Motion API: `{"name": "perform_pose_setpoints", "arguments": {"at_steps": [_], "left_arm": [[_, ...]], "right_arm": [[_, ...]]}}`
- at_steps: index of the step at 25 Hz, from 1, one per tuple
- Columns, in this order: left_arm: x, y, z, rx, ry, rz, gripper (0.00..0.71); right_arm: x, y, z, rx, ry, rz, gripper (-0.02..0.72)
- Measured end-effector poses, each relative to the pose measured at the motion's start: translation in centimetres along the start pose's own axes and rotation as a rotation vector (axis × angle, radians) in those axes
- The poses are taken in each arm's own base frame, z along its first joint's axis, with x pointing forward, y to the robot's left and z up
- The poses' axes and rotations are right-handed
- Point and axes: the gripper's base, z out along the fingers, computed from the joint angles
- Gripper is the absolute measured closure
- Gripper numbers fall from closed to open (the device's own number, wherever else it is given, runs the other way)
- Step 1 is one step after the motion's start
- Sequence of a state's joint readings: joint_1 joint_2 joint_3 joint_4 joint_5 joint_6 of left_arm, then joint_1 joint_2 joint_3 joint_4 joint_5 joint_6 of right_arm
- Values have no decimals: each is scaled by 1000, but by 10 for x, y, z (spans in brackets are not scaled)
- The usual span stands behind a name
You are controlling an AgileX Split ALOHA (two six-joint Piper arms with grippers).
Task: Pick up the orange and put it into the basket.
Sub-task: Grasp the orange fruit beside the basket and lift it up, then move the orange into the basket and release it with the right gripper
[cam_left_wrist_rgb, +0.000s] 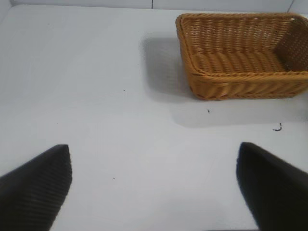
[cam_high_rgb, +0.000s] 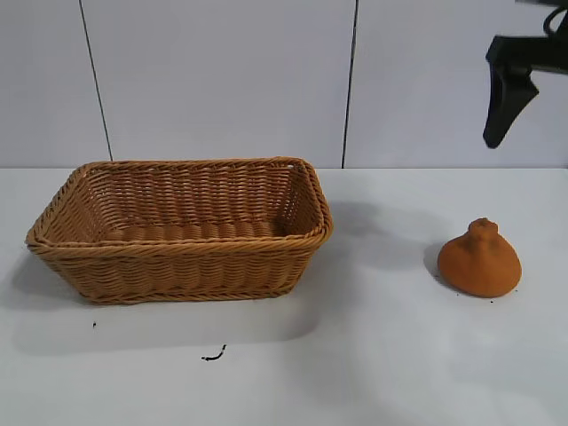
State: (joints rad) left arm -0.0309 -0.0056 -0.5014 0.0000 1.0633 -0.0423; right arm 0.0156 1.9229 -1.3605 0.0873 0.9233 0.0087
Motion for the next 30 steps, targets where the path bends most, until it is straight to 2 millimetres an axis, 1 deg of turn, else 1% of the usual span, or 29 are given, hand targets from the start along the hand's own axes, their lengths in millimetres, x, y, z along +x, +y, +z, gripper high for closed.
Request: {"name": "perform_pose_setpoints", "arguments": {"at_steps": [9, 11, 13, 14, 15, 18, 19, 20, 21, 22, 23, 26, 27, 28, 29, 30], "left_arm": [[0, 0, 0, 0, 0, 0, 44], [0, 0, 0, 0, 0, 0, 44], [0, 0, 0, 0, 0, 0, 44], [0, 0, 0, 0, 0, 0, 44], [0, 0, 0, 0, 0, 0, 44], [0, 0, 0, 0, 0, 0, 44], [0, 0, 0, 0, 0, 0, 44], [0, 0, 0, 0, 0, 0, 44], [0, 0, 0, 0, 0, 0, 44], [0, 0, 0, 0, 0, 0, 44], [0, 0, 0, 0, 0, 0, 44], [0, 0, 0, 0, 0, 0, 44], [0, 0, 0, 0, 0, 0, 44], [0, 0, 0, 0, 0, 0, 44], [0, 0, 0, 0, 0, 0, 44], [0, 0, 0, 0, 0, 0, 44]], "right_arm": [[-6, -4, 70, -4, 51, 13, 31], [-5, -5, 82, -4, 63, 16, 45], [-5, -5, 89, -6, 71, 21, 115], [-5, -4, 90, -10, 68, 24, 185], [-5, -4, 90, -9, 68, 23, 274], [-6, -5, 85, -5, 63, 18, 557], [-7, -4, 83, -6, 61, 18, 615], [-7, -4, 83, -6, 61, 18, 615], [-10, -2, 75, -5, 54, 8, 630], [-10, -2, 75, -5, 54, 8, 630], [-12, -1, 70, -4, 50, 2, 630], [-26, 2, 45, -2, 22, -16, 630], [-26, 2, 45, -2, 22, -16, 630], [-32, 3, 33, -3, -2, -21, 630], [-43, 6, 10, -7, -38, -28, 630], [-47, 7, 0, -9, -46, -31, 630]]}}
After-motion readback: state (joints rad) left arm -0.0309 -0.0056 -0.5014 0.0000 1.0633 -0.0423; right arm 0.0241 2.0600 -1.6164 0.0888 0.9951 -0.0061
